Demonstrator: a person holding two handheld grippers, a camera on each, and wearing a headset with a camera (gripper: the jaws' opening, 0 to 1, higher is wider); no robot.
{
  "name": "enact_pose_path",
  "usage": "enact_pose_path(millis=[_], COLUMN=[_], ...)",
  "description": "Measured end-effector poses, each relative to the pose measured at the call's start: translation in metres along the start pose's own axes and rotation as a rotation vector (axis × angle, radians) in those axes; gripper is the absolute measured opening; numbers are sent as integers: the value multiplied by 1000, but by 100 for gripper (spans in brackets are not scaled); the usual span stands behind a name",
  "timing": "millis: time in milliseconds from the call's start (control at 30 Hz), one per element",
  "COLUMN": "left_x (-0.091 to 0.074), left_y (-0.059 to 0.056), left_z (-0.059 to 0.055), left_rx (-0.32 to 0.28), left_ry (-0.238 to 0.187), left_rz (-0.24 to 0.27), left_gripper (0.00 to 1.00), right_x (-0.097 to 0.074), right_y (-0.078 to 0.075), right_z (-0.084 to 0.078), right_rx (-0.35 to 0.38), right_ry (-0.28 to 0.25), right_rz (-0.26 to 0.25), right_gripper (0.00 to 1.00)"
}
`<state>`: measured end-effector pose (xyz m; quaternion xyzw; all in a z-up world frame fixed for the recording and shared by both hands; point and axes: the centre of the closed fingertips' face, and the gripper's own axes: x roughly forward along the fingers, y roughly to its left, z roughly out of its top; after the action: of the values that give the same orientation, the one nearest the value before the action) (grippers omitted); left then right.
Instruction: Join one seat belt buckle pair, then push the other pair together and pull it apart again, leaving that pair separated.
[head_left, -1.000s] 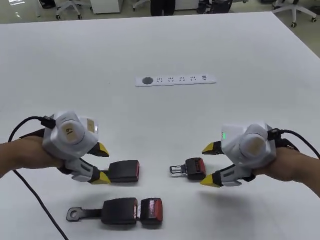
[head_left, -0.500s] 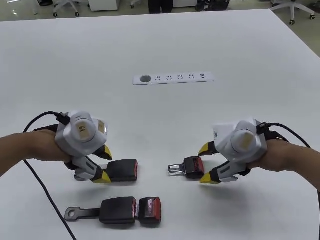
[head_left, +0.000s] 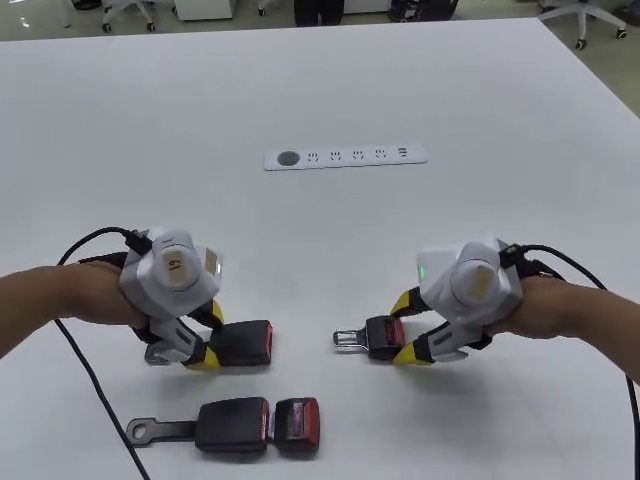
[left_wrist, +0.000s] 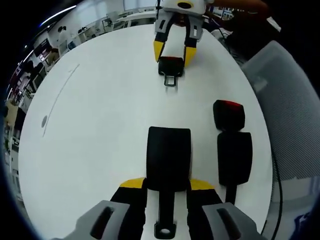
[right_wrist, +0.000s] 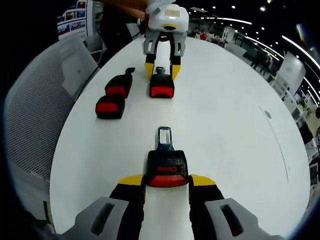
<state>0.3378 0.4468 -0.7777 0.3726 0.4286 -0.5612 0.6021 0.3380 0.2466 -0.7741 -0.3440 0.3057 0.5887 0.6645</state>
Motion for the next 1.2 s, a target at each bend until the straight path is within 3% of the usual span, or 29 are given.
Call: enact_pose_path(millis=[433,1200], left_x=[2,5], left_y=[2,2], left_z=[-3,-3], left_rx=[5,11], left_ry=[-6,0], left_rz=[-6,-10], left_gripper=[31,31], right_x=[2,18], right_y=[-2,-3], right_z=[1,28], right_rx=[11,1], right_ry=[-1,-26], right_rz=[1,15], right_gripper=[30,30])
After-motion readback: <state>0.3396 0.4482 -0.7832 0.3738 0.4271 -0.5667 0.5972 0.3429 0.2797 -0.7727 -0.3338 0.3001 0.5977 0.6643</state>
